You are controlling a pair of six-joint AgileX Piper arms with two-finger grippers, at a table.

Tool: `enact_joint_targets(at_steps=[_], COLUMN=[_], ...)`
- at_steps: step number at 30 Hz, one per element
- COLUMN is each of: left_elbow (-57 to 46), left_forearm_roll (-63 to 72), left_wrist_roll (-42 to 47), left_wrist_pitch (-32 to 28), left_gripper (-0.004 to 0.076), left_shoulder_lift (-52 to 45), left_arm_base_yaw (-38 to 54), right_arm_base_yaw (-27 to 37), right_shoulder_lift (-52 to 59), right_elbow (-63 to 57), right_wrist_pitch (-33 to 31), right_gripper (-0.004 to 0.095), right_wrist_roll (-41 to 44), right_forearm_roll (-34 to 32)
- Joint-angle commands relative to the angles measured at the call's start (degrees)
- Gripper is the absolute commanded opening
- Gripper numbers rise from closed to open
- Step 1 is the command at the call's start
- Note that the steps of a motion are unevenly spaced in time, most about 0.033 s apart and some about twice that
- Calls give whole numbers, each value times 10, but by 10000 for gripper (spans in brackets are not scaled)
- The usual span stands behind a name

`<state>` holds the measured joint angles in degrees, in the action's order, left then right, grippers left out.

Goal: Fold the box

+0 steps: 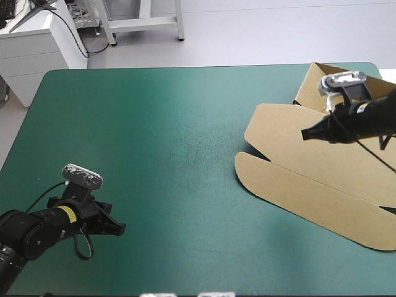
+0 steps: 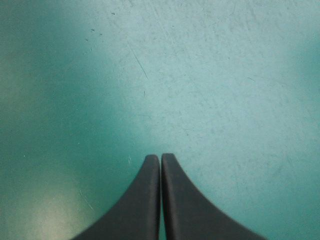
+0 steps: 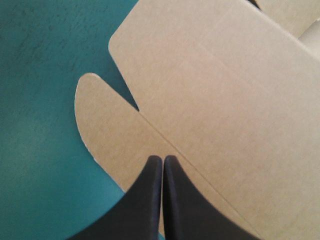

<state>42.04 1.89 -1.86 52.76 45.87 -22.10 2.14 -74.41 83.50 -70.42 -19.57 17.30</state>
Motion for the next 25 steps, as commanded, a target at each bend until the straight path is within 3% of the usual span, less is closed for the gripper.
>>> enact_joint_targets(at_steps=[1,14,25], left_elbow=[14,-32,-99], left_forearm_roll=[14,22,39], left_wrist_roll=[-8,-8,-8], left_wrist_pitch=[-32,-31,-18], left_gripper=[-8,-8,-8], left_shoulder_lift=[-21,-142,-173], left_arm_base_yaw=[-4,-4,-4], right_arm_base_yaw=[-3,-3,-3], right_shoulder_lift=[87,319,475], right_elbow=[-66,-309,-464], right_wrist_pitch=[57,82,91], right_gripper=[-8,-16,-17], right_wrist_roll=[-17,-43,-58], right_forearm_roll=[5,42,37])
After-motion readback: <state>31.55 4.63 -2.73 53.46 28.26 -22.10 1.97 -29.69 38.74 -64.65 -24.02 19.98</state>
